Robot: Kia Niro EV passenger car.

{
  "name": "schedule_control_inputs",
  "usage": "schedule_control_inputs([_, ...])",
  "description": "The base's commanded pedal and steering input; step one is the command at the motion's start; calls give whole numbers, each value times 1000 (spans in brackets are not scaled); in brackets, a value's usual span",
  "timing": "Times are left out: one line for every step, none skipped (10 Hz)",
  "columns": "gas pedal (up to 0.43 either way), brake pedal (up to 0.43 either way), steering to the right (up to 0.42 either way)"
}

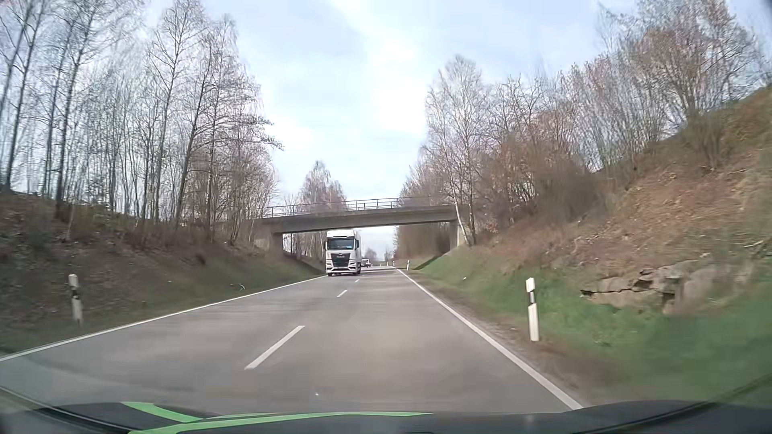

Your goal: Follow the waypoints while adhering to traffic rules and regulations

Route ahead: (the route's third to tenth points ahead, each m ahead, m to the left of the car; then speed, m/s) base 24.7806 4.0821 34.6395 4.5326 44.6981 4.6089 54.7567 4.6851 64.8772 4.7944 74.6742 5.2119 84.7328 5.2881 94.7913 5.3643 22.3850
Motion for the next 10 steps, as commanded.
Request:
schedule_control_inputs([228, 0, 1])
schedule_control_inputs([228, 0, 1])
schedule_control_inputs([228, 0, 1])
schedule_control_inputs([228, 0, 1])
schedule_control_inputs([228, 0, 1])
schedule_control_inputs([228, 0, 1])
schedule_control_inputs([228, 0, 0])
schedule_control_inputs([228, 0, 0])
schedule_control_inputs([228, 0, 0])
schedule_control_inputs([220, 0, 0])
